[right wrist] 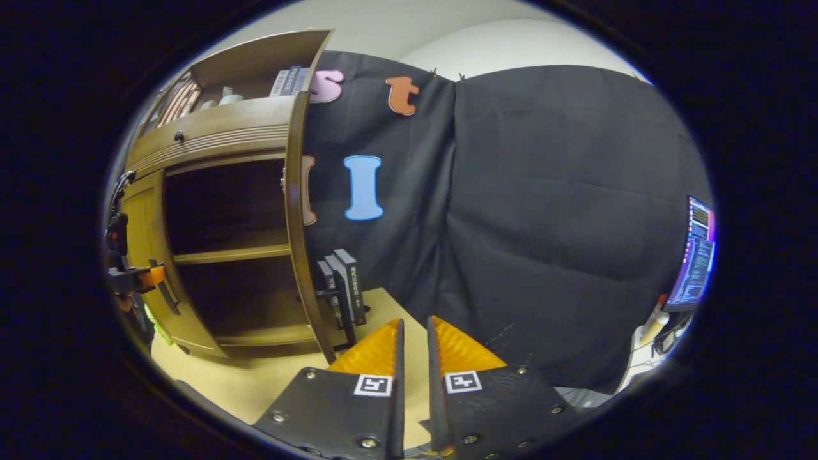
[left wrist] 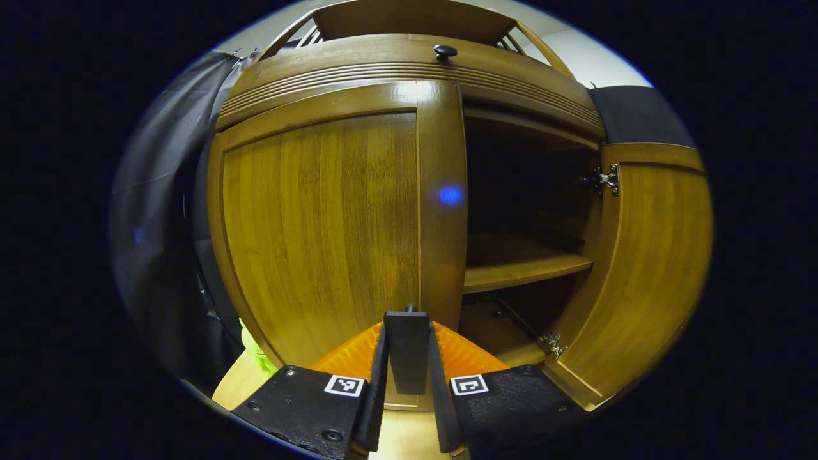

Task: Open the right door of the double-door shoe cabinet with the right hand, and open the left door with the left hand.

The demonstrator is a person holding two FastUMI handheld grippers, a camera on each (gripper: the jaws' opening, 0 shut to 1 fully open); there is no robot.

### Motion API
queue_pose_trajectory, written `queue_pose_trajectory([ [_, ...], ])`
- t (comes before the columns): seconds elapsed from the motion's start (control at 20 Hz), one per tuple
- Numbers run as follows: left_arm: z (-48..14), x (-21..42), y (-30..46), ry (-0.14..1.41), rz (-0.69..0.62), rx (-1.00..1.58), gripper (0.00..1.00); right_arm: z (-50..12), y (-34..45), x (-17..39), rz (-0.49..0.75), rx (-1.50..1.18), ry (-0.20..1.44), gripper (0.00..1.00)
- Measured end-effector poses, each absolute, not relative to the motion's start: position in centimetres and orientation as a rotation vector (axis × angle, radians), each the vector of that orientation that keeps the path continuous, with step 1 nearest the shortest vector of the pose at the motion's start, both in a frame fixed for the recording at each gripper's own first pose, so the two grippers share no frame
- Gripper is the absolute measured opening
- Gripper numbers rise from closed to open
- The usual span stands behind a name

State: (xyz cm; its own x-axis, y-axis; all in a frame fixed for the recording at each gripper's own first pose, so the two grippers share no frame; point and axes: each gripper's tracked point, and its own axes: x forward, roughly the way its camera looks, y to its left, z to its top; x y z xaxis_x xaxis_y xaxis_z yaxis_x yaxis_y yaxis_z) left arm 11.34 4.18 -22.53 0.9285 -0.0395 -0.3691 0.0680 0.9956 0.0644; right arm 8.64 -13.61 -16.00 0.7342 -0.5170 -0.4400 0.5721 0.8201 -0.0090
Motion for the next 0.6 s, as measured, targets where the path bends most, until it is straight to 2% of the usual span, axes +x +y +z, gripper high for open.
queue_pose_trajectory([
  [0.1,-22.3,10.4,4.5,0.375,-0.050,0.071,0.33,-16.0,-13.3,8.7,-0.582,0.131,0.447,0.16],
  [0.2,-22.0,9.4,4.8,0.374,-0.044,0.063,0.38,-15.9,-12.9,8.9,-0.562,0.130,0.447,0.16],
  [0.3,-21.9,8.6,5.1,0.372,-0.039,0.059,0.35,-15.7,-12.4,9.0,-0.543,0.131,0.446,0.16],
  [0.6,-21.3,6.2,6.2,0.373,-0.010,0.051,0.36,-15.4,-10.9,9.7,-0.488,0.128,0.443,0.16],
])
